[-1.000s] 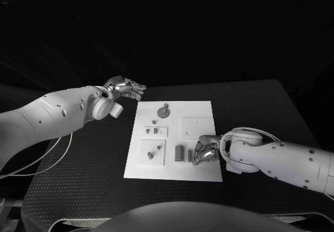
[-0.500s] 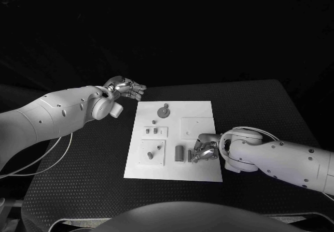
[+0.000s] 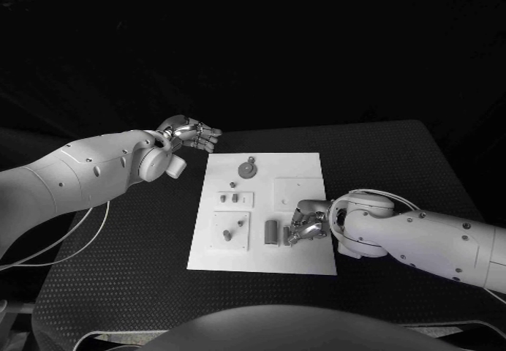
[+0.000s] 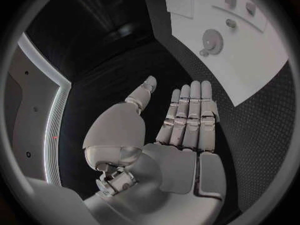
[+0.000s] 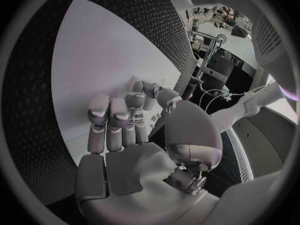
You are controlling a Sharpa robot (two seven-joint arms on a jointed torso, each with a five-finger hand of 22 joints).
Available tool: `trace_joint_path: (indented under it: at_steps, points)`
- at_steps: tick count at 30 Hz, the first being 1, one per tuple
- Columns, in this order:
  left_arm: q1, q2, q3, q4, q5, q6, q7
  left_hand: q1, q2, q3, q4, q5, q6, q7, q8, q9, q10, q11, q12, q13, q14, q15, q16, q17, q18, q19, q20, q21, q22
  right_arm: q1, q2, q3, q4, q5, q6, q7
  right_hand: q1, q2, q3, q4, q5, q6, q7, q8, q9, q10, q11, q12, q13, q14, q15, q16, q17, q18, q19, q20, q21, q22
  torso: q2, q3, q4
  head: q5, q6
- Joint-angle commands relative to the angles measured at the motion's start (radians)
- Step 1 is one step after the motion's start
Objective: Assemble the parts on the task board
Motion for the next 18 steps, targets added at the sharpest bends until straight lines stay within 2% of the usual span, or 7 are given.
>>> trace_joint_path:
  at_steps: [1,18]
  points:
    - [0.001,0.001,0.000,0.002,-0.002,0.013,0.004,-0.010,-0.001,0.006,-0.001,-0.001,-0.005,-0.001,-0.002,-0.001,-0.005,0.002,0.007,-0.001,0.009,-0.001,-0.004,0.002,0.019,-0.003,0.000,0.005,0.002,-0.005,0.003,-0.003,0.004,0.000,0.010,0.015,-0.003,0.011,-0.001,0.001,-0.001,-0.001,0.003,-0.004,0.001,0.002,0.004,-0.004,0.001,0.001,-0.006,0.005,-0.002,0.044,0.004,-0.004,0.000,0.008,0.000,-0.0004,-0.0002,0.001,0.000]
    - [0.001,0.000,0.000,0.001,-0.002,0.014,0.005,-0.011,-0.001,0.007,-0.001,-0.001,-0.005,-0.001,-0.002,-0.001,-0.005,0.002,0.007,-0.001,0.009,-0.001,-0.004,0.003,0.019,-0.003,0.000,0.005,0.002,-0.005,-0.007,-0.003,0.019,0.032,0.008,0.017,-0.013,-0.002,-0.007,0.011,0.000,-0.001,0.004,-0.006,0.003,0.001,0.005,-0.004,0.003,0.000,-0.007,0.005,-0.003,0.044,0.002,-0.004,0.000,0.009,0.000,0.0001,-0.0002,0.002,0.000]
